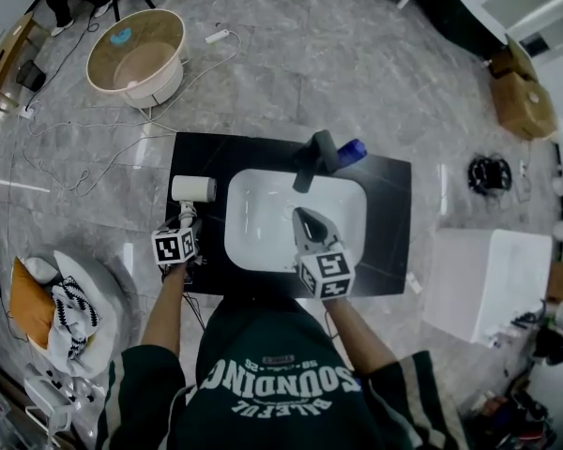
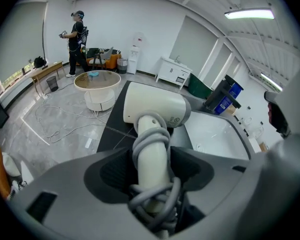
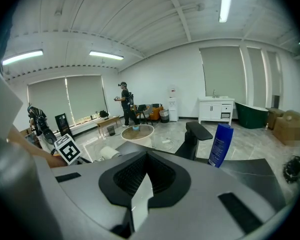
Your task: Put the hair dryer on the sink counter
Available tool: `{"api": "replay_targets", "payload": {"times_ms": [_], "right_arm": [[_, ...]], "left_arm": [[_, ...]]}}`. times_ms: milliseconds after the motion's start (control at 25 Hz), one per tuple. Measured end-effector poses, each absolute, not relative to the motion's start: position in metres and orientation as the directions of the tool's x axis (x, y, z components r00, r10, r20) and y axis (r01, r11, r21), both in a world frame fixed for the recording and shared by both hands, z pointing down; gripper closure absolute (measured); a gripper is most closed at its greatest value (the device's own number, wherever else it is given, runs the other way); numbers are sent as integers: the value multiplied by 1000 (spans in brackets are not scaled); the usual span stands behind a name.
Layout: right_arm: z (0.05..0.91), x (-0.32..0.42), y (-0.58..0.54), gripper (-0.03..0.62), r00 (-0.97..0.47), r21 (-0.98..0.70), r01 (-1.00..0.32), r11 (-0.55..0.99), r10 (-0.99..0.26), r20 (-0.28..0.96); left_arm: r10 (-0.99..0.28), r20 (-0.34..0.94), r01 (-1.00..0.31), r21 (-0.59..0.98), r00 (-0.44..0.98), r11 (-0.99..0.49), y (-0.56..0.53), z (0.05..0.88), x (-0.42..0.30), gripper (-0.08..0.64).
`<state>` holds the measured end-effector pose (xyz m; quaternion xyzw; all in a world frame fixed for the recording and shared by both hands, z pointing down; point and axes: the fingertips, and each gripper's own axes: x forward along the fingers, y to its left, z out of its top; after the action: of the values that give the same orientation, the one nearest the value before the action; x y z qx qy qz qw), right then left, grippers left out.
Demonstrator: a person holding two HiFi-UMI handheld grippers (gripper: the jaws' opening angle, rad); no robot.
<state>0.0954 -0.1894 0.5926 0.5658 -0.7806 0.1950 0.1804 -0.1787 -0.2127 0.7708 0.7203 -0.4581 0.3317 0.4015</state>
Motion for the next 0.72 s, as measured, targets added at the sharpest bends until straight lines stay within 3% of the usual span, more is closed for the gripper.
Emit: {"api": "replay_targets", "payload": {"times_ms": [280,640,720], "right_arm": [[585,102,-189,592,-293,-103,-955,279,-829,475],[553,125,-201,592,-292,-111,-956,270,-872,393],[544,131,-204,592,-286,-101,-958,267,-883,373]], "left_arm": [[-451,824,-933,247,343,-260,-203,746,-189,310],[-585,688,-883,184,430,-432,-223,636,-146,321],[-608,649,-868,173,456,-466,-228,613,-130,355]]}}
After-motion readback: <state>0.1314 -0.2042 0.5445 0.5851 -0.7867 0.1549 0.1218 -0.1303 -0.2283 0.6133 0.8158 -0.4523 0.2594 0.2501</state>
